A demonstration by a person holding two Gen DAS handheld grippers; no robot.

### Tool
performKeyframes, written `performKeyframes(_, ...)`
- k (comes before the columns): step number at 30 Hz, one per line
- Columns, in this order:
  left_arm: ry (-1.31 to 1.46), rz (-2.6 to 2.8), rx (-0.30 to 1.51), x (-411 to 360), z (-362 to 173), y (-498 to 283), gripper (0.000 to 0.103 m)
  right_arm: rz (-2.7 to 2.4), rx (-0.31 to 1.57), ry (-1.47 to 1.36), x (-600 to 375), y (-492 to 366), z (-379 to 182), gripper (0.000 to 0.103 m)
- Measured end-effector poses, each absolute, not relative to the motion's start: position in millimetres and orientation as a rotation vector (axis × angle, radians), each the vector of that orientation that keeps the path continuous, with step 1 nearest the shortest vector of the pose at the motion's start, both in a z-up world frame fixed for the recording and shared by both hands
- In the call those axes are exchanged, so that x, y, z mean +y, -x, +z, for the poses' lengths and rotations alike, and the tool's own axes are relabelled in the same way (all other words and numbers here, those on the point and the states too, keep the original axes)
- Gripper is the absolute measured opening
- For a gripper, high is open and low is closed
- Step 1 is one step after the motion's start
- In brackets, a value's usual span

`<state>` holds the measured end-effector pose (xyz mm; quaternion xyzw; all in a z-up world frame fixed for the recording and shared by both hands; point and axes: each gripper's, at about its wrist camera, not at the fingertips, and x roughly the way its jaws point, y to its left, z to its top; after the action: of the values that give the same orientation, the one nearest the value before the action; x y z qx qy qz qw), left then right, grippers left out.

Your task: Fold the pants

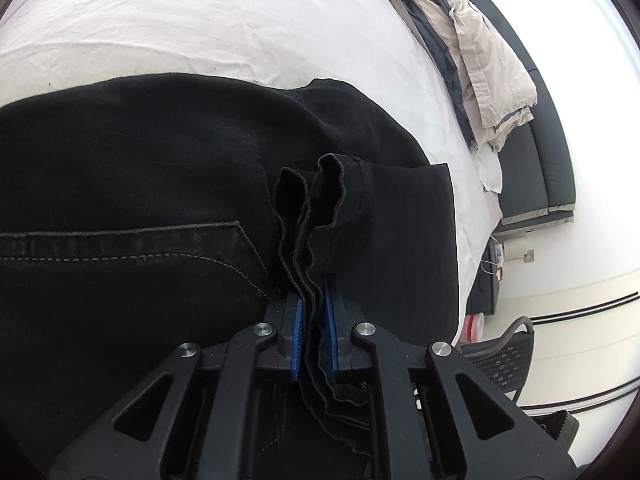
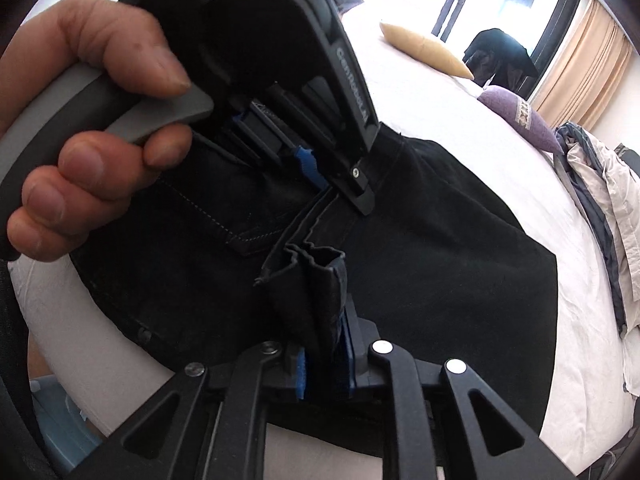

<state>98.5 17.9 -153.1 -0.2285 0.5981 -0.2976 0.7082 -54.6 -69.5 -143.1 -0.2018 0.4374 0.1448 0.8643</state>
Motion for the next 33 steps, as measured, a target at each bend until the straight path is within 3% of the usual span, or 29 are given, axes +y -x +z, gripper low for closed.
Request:
performKeyframes(2, 0.46, -0.637, 1.322, 18.8, -142.0, -97.7, 0.011, 0.323, 0.927, 0.369, -73.8, 55.3, -139.9, 0.024)
performKeyframes(5, 0.384, -0.564, 1.309, 29.9, -124.4, -94.9, 0.011, 0.404, 0.956, 0.27, -85.0, 61.7, -132.4, 0.062)
performKeyframes(8, 0.378, -0.497, 1.272, 49.2, -107.1, -93.6, 0.011, 0.487, 0.975, 0.157, -106.0, 68.9, -116.6, 0.063)
performKeyframes(11, 0.416, -0.543, 1.21, 49.5, -88.6, -88.0, 0.011, 0.557, 0.95, -0.149, -169.9, 57.9, -93.7, 0.063)
performKeyframes(18, 0.39, -0.749, 1.244, -36.0, -108.8, -74.1, 0.011, 0.745, 0.954, -0.772, -332.3, -36.7, -113.1, 0.063)
performKeyframes(26, 0.362, -0.775, 1.274, -41.6, -148.0, -44.2, 0.011, 0.802, 1.097, -0.861, -353.3, -107.8, -174.0, 0.061)
performKeyframes(33, 0.368, -0.783, 1.212, -49.6, -149.1, -42.5, 0.011, 0.868, 1.084, -0.928, -363.6, -52.4, -183.8, 0.061)
